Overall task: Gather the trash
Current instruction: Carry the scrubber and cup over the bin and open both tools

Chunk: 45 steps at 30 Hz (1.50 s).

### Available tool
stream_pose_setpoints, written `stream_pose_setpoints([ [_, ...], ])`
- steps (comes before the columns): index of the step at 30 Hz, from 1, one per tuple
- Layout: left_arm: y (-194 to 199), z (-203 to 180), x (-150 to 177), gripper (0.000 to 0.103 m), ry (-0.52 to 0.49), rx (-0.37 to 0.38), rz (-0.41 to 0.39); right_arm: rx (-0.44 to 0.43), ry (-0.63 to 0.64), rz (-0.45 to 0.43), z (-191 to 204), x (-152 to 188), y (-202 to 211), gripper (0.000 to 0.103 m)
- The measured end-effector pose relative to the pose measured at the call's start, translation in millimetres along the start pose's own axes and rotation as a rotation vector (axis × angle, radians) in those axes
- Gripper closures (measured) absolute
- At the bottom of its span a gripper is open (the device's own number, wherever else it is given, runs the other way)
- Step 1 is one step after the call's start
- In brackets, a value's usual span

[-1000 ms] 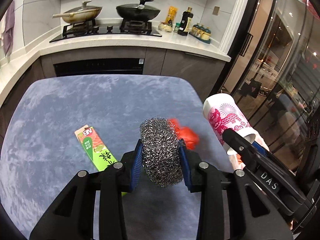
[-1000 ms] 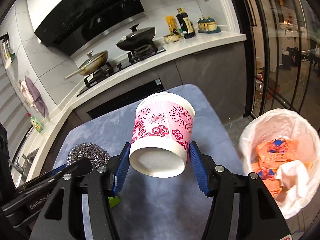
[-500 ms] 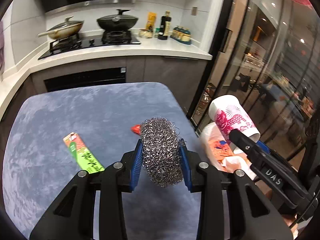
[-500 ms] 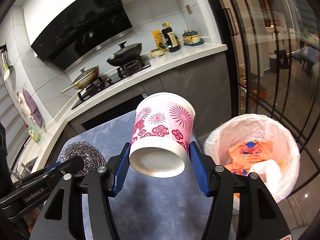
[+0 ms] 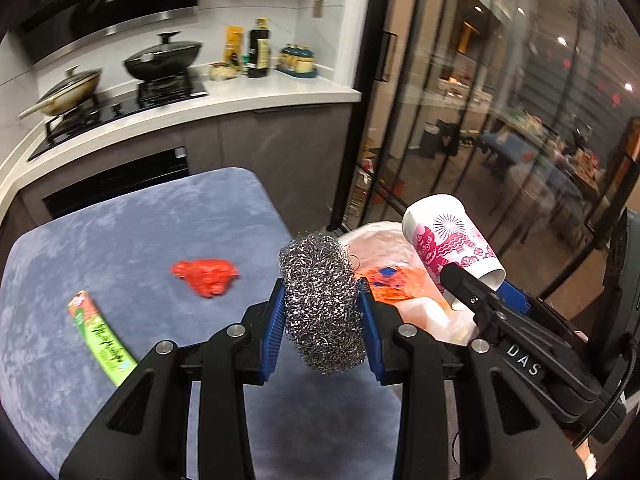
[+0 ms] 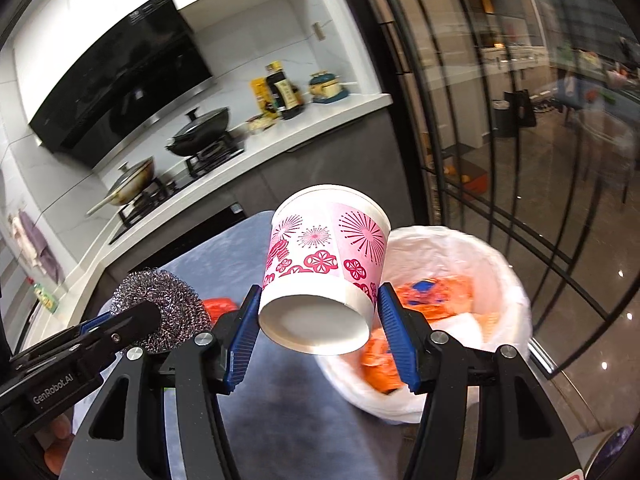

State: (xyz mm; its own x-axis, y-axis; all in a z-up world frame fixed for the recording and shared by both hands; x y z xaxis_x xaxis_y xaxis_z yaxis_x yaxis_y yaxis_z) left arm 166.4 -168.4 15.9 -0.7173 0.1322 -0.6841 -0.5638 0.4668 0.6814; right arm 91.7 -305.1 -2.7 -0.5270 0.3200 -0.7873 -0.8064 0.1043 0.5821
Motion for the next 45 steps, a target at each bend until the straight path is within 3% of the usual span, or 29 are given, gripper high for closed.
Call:
stream_pose_setpoints([
  [17, -66.9, -74.7, 16.7, 0.069, -0.114, 0.090, 0.098, 0.108, -0.097, 0.077, -76.5, 25.9, -15.5, 0.047],
  [28, -87.9, -88.1, 18.7, 0.068, -0.121, 0.113, 0.137, 0.136, -0.115, 0.104, -91.9, 29.1, -26.2, 0.045],
  [30, -88.7, -85.8, 16.3, 0.063, -0.106, 0.110, 0.136, 0.134, -0.119, 0.103, -92.2, 28.4, -27.8, 0.045],
  [34, -83.9, -76.1, 8.9, 0.042, -0.067, 0.104, 0.105, 0.131, -0.127, 0.092, -89.6, 25.6, -30.0, 0.042],
  [45, -66.6, -44.7, -3.2, 0.037, -0.002, 0.052, 0.050, 0.097, -0.109, 0.075, -73.3, 19.9, -26.0, 0.041],
])
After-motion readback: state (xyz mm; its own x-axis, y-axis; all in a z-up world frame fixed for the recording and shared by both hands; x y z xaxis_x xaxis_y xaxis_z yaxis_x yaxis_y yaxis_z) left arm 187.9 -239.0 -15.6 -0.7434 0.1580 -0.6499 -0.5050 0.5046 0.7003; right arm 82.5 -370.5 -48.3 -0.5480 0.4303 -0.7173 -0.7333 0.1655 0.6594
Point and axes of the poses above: each gripper's, at about its wrist camera, not at the fingertips, and y roughly against the way its jaws point, z to its left, x to its underside, the point moved 4 cm from there along -y, roughly the way its jaws point, and after that the axes turned 12 degrees about y, right-handed, at the moved point
